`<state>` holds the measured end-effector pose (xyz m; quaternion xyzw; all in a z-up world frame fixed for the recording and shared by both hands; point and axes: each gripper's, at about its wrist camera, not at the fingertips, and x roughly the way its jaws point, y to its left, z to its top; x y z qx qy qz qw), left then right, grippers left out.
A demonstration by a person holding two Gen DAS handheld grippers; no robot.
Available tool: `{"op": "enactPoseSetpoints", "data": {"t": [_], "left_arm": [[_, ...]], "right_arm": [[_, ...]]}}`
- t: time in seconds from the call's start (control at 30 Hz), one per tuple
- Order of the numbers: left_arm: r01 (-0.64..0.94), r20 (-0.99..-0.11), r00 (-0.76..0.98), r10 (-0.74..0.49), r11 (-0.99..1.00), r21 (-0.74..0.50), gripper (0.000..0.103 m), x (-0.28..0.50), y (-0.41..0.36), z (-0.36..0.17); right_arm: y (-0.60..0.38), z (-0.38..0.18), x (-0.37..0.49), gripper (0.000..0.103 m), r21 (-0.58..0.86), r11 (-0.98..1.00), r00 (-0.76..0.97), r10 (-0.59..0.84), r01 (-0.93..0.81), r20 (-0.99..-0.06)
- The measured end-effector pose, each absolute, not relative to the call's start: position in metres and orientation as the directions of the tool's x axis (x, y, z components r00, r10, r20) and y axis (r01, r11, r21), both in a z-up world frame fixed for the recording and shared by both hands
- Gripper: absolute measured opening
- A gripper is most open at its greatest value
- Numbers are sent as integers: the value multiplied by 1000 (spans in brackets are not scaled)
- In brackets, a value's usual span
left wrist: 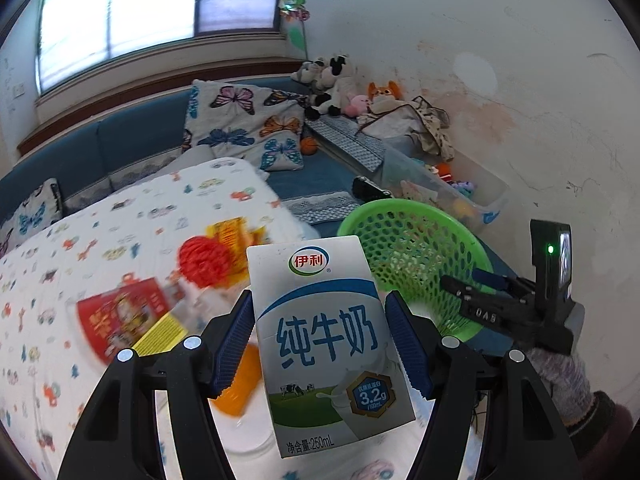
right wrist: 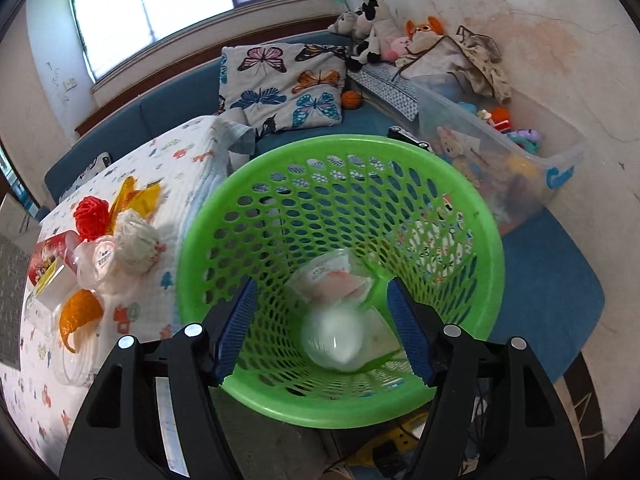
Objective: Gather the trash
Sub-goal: 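Drop the container into the green basket while the left gripper drops the milk carton in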
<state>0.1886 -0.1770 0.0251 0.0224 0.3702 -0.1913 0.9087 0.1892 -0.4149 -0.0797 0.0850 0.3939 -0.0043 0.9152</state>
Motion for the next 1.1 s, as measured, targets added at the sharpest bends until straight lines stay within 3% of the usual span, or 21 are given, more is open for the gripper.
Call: {"op": "enactPoseSetpoints", "data": {"t": [0.63, 0.93, 1.1], "left_arm": [[497, -730, 548, -408, 861, -108, 65, 243, -288, -6], [524, -758, 502, -417, 844, -117, 65, 256, -304, -25], [534, -745, 506, -435, 836, -125, 73, 251, -302, -23]], "right_arm": [[-442, -57, 137, 74, 151, 984, 749, 33, 90, -662], [-446, -64, 131, 74, 161, 982, 742, 35, 100, -670], [-445, -67, 131, 74, 165, 981, 738, 39, 100, -673]]}}
